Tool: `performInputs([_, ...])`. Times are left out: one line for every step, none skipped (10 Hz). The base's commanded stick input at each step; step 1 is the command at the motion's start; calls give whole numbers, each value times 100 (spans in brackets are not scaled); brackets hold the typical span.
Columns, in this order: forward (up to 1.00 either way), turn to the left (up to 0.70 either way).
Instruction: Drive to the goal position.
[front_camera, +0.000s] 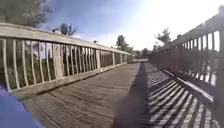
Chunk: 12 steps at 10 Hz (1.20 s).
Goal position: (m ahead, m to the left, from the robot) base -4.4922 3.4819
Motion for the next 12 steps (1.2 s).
performInputs([-100, 0])
performInputs([-100, 0])
performInputs([-100, 0])
performInputs([-100, 0])
performInputs([-100, 0])
performInputs([-100, 0])
performInputs([-100, 0])
performInputs([-100, -11])
performInputs([-100, -27])
performInputs([-31, -8])
performInputs([0, 23])
performInputs([0, 45])
